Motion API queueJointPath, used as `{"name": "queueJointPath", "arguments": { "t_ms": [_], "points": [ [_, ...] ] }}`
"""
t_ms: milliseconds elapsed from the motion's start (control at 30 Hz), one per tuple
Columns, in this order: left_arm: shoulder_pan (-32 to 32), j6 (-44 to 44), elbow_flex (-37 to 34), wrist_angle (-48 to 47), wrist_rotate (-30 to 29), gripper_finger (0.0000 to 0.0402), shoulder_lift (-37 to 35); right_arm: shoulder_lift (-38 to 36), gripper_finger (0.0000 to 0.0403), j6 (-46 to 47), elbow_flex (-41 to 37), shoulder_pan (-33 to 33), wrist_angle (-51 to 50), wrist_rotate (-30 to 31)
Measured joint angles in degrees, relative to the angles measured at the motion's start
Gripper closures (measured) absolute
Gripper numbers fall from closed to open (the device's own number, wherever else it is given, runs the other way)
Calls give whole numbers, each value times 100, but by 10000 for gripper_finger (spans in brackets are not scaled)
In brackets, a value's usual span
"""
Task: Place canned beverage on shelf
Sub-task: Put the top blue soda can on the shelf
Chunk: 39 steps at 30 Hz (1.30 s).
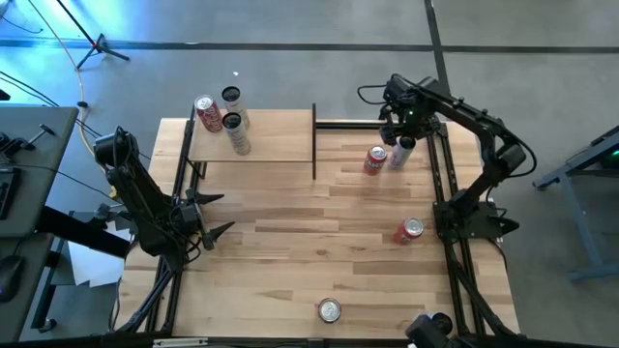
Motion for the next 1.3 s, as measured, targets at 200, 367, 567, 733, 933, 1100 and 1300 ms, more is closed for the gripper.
{"name": "queueJointPath", "arguments": {
  "t_ms": [200,367,567,733,933,1100,1300],
  "points": [
    [-1,-3,0,-2,0,2,0,0,12,-131,0,-19,-44,-4],
    [0,0,0,-1,1,2,0,0,25,-211,0,-19,-101,-4],
    [1,-3,0,-2,0,2,0,-2,39,-115,0,-31,-99,48],
    [-1,-3,0,-2,0,2,0,-2,61,-114,0,-72,-87,13],
    [-1,1,0,-1,0,2,0,-2,109,-213,0,-67,-95,-24],
    [-1,-1,0,-2,0,2,0,-9,162,-470,0,-68,-66,-18],
    [1,-3,0,-1,1,2,0,-11,165,-740,0,-68,-77,-28]
  ]
}}
